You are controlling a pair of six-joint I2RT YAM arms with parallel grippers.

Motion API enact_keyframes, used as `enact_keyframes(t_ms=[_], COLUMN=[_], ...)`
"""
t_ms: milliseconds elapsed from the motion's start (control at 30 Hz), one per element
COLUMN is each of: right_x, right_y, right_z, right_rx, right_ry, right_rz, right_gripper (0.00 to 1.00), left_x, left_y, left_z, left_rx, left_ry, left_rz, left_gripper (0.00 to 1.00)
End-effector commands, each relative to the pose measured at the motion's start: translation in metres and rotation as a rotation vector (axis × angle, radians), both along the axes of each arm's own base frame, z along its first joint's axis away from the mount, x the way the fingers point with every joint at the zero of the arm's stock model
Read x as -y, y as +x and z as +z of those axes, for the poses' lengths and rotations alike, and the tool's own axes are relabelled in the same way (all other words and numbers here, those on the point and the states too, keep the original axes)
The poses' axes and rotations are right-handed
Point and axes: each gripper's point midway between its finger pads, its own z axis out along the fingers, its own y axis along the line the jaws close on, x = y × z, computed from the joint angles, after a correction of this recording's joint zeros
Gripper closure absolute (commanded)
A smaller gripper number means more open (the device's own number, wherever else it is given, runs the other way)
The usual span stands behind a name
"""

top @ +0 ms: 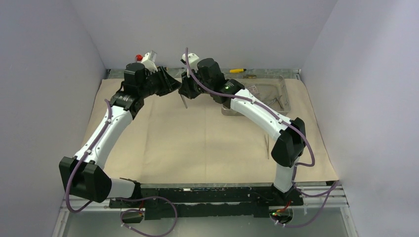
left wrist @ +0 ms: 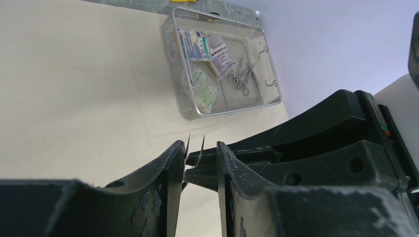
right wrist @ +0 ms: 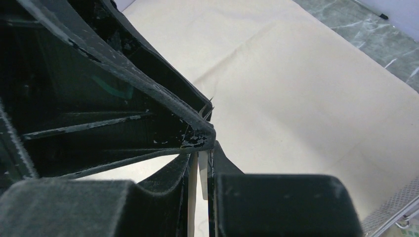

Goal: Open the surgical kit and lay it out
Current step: Place the medical item in the surgical kit.

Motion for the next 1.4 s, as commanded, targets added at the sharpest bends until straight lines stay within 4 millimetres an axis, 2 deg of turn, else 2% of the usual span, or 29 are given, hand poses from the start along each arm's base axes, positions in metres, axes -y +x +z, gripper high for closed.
enact_keyframes(t_ms=[0,167,267,300,333,400,467,500,533,600,700,767,867,967,1100,1367], right_x=[-0.007,-0.006,-0.004,-0.003,-0.001,0.005,0.015,0.021,0.028,0.041,0.062,0.070,0.071,0.068,0.065,0.062], right_y=[-0.012,-0.015,-0.016,-0.016,-0.014,-0.013,-0.016,-0.018,-0.023,-0.035,-0.053,-0.065,-0.091,-0.106,-0.114,-0.127], right_z=[0.061,0.065,0.067,0.068,0.067,0.064,0.065,0.065,0.069,0.078,0.087,0.096,0.108,0.111,0.108,0.116], right_rx=[0.086,0.081,0.078,0.077,0.069,0.060,0.066,0.071,0.086,0.108,0.096,0.078,0.054,0.032,0.020,0.023], right_ry=[0.155,0.170,0.175,0.176,0.171,0.148,0.131,0.126,0.133,0.167,0.243,0.303,0.370,0.396,0.417,0.451], right_rz=[0.043,0.048,0.041,0.031,0.015,-0.017,-0.040,-0.044,-0.040,-0.009,0.051,0.107,0.237,0.309,0.346,0.418], right_gripper=[1.00,1.00,1.00,1.00,0.94,0.60,0.37,0.19,0.07,0.03,0.03,0.07,0.17,0.23,0.25,0.56], left_x=[0.015,0.016,0.016,0.016,0.015,0.014,0.016,0.018,0.019,0.025,0.034,0.039,0.045,0.049,0.053,0.054], left_y=[-0.012,-0.014,-0.016,-0.017,-0.017,-0.019,-0.022,-0.025,-0.028,-0.039,-0.060,-0.076,-0.099,-0.115,-0.128,-0.138], left_z=[0.008,0.007,0.010,0.010,0.011,0.016,0.023,0.028,0.034,0.043,0.062,0.075,0.094,0.110,0.128,0.135], left_rx=[-0.006,-0.013,0.005,0.008,0.019,0.049,0.089,0.111,0.139,0.189,0.270,0.321,0.376,0.407,0.438,0.447], left_ry=[0.005,0.020,0.027,0.030,0.038,0.060,0.082,0.093,0.101,0.110,0.096,0.076,0.029,-0.031,-0.093,-0.130], left_rz=[-0.107,-0.130,-0.140,-0.144,-0.146,-0.160,-0.201,-0.231,-0.262,-0.347,-0.476,-0.563,-0.677,-0.758,-0.824,-0.887], left_gripper=[0.69,0.80,0.98,1.00,1.00,1.00,1.00,1.00,1.00,1.00,1.00,1.00,1.00,1.00,1.00,1.00])
